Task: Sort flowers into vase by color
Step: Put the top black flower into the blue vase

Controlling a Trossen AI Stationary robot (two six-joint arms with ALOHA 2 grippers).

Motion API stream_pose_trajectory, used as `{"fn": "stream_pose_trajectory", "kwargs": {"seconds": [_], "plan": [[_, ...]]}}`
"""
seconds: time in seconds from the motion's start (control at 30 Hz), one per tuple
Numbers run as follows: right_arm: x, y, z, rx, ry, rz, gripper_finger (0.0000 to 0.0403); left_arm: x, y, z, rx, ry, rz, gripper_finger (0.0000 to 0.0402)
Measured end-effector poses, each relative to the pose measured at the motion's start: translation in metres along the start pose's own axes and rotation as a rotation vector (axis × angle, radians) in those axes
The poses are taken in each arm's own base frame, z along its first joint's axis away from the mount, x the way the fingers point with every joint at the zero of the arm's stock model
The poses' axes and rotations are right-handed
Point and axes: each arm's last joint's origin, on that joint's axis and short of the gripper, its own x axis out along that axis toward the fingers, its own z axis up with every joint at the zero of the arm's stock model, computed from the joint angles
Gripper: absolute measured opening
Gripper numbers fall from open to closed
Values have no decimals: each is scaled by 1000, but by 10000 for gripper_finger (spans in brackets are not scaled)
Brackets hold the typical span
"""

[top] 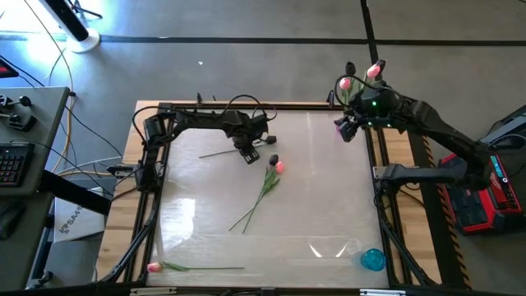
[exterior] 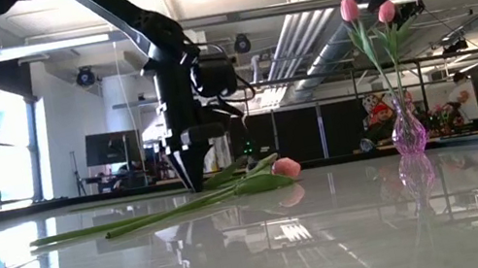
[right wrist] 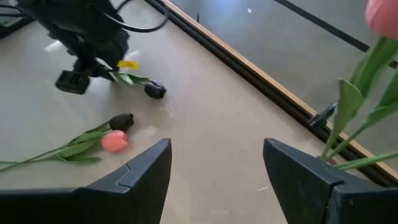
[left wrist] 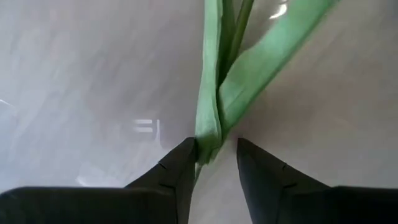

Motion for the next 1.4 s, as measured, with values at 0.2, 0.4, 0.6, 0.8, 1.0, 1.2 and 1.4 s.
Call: {"fn": "stream_pose_trajectory", "kwargs": {"seconds": [0.2,0.4,0.6,0.8,1.0,1.2,1.4], "plan": [[-1,4,0,46,-3,16,243,1,0,0,-24,6,-5,79],[-1,11,0,144,-10,43,243,-2,1,-1,-14,5,-26,9],[-2,18,-2,304,2,75,243,-11,4,-2,27,-4,-95,8],[-4,32,-1,413,-5,149,243,-57,9,0,8,-181,-182,2],[-11,56,2,444,-69,281,243,-129,11,-2,7,-519,-270,1],[-12,84,7,424,-155,363,243,-191,4,-10,104,-836,-444,0],[1,118,18,365,-283,429,243,-220,-18,-13,232,-1017,-617,0]]}}
